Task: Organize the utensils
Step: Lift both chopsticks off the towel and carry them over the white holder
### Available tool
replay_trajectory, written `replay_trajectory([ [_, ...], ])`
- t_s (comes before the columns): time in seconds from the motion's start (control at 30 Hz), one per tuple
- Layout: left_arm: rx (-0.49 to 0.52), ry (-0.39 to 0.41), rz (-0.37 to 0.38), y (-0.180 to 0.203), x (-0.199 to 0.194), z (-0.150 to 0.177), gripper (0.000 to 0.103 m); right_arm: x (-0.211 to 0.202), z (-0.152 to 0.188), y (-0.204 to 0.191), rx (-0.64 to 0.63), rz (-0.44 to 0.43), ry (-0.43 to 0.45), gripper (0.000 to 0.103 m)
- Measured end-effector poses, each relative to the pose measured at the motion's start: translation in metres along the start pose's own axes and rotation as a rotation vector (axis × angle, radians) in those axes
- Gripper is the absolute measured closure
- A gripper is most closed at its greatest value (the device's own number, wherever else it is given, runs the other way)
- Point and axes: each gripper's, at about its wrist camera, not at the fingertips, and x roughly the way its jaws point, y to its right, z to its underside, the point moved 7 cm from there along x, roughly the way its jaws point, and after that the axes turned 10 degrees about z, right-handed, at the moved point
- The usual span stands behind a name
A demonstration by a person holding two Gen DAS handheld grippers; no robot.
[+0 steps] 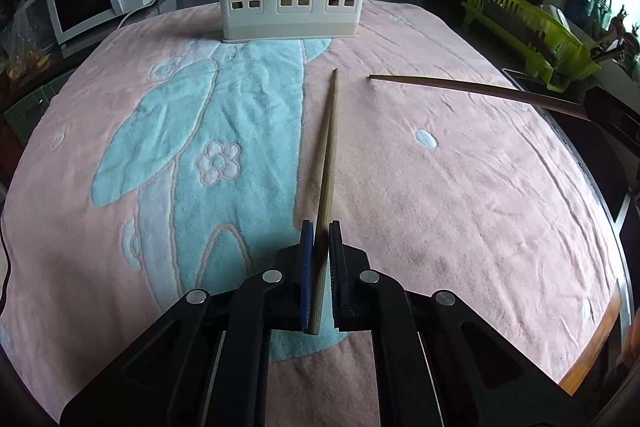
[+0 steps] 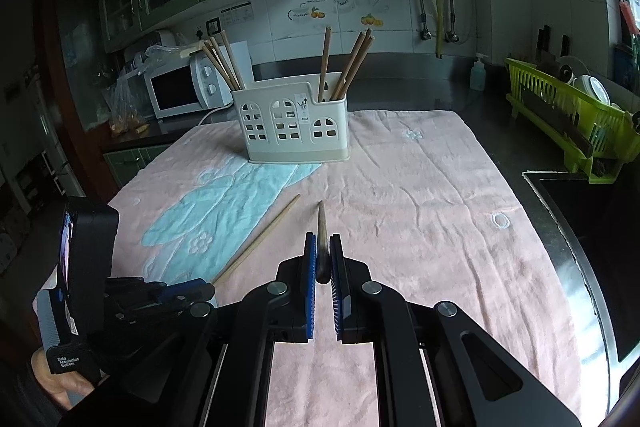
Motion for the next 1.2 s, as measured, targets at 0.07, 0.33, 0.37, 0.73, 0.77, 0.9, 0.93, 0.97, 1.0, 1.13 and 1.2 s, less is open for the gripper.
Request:
replay_trajectory([
  [0.07,-0.001,-0.005,0.021,-0.001,0.002,0.002,0.096,-0.001,-0.001,-0.002,-0.004,0.001,0.002,0.096],
  [0.33,0.001,-0.028,0.052,0.001,0.011,0.013,0.094,0.002,-0.001,-0.001,-0.007,0.004,-0.004,0.096],
  [0.37,0.004,-0.029,0.051,0.002,0.011,0.013,0.094,0.002,-0.001,-0.001,-0.006,0.003,-0.004,0.096],
  [0.73,0.026,0.030,0.062,0.001,-0.012,-0.006,0.097,-0.006,-0.019,-0.004,-0.037,0.011,0.042,0.096],
  [0.77,0.033,0.058,0.063,0.002,-0.020,-0.012,0.097,-0.008,-0.022,-0.004,-0.041,0.011,0.050,0.096],
  [0.9,0.057,0.146,0.068,0.004,-0.047,-0.034,0.097,-0.012,-0.034,-0.007,-0.052,0.005,0.073,0.096],
  [0.93,0.057,0.157,0.073,0.003,-0.051,-0.038,0.097,-0.012,-0.037,-0.008,-0.058,0.005,0.078,0.096],
  [0.97,0.053,0.171,0.079,0.003,-0.055,-0.042,0.097,-0.013,-0.039,-0.009,-0.064,0.006,0.083,0.096],
  [1.0,0.046,0.187,0.086,0.001,-0.060,-0.047,0.097,-0.013,-0.042,-0.010,-0.068,0.004,0.086,0.096],
  [1.13,0.051,0.225,0.085,0.000,-0.070,-0.062,0.097,-0.012,-0.056,-0.015,-0.089,-0.025,0.094,0.096],
  [1.2,0.049,0.245,0.094,0.000,-0.075,-0.070,0.097,-0.010,-0.065,-0.016,-0.093,-0.042,0.097,0.096],
])
